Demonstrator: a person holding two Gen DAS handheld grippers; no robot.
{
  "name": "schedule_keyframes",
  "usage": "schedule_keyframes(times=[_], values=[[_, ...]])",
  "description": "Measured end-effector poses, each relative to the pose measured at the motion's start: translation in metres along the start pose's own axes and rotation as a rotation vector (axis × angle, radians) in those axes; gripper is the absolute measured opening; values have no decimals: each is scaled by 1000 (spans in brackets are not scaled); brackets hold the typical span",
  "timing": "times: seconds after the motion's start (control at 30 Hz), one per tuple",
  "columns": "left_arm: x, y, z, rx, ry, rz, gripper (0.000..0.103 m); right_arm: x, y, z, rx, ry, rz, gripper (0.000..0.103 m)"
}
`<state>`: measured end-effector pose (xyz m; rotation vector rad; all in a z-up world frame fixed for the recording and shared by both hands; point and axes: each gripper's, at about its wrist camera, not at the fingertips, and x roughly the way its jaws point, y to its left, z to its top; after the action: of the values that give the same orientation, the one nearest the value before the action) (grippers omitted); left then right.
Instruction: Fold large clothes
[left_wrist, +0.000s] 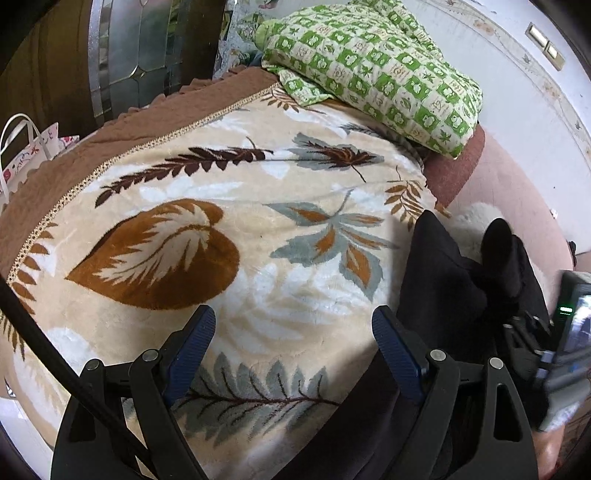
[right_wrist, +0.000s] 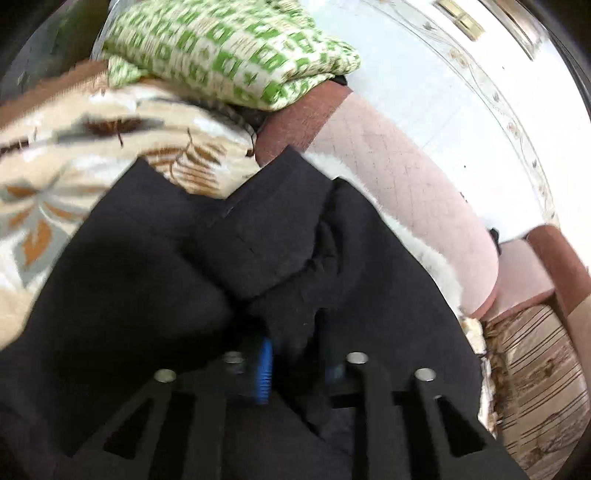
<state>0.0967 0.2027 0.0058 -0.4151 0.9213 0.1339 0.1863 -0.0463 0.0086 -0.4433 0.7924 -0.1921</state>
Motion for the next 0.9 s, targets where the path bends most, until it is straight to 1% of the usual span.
schedule_keyframes(times=[0.07, 0.17, 0.27, 0.37, 0.43, 0.57, 0.6, 0.63, 0.67, 0.7, 0.73, 0.77, 0.8, 0.87, 0.9], values=[[1, 1, 0, -8, 4, -1, 86, -20, -19, -1, 76, -28, 52, 11], [-1, 4, 0, -16, 1, 5, 86, -54, -36, -2, 154, -72, 118, 11], [-1, 8, 1, -35, 1, 1, 86, -79, -36, -8, 172, -88, 197, 11], [0, 11, 3, -45, 2, 9, 86, -84, -17, -13, 146, -75, 252, 11], [1, 12, 3, -52, 9, 8, 86, -79, 3, -21, 112, -51, 273, 11], [2, 10, 3, -43, 8, 6, 86, -51, 41, -44, 33, 19, 283, 11], [2, 10, 3, -40, 5, 8, 86, -48, 49, -49, 3, 16, 268, 12], [2, 9, 3, -37, 3, 11, 86, -45, 57, -54, -45, 7, 242, 13], [3, 9, 4, -36, 4, 11, 86, -44, 64, -58, -87, 1, 220, 19], [4, 8, 4, -37, 7, 11, 86, -45, 68, -62, -111, -7, 200, 23], [3, 9, 3, -40, 11, 12, 86, -48, 70, -64, -128, -20, 182, 25], [4, 9, 3, -43, 13, 14, 86, -52, 69, -65, -134, -28, 182, 30], [4, 10, 3, -46, 15, 15, 86, -56, 67, -64, -132, -31, 198, 32], [4, 12, 3, -56, 20, 12, 86, -71, 55, -65, -99, -42, 277, 41], [4, 13, 3, -59, 21, 11, 86, -79, 48, -66, -73, -48, 313, 42]])
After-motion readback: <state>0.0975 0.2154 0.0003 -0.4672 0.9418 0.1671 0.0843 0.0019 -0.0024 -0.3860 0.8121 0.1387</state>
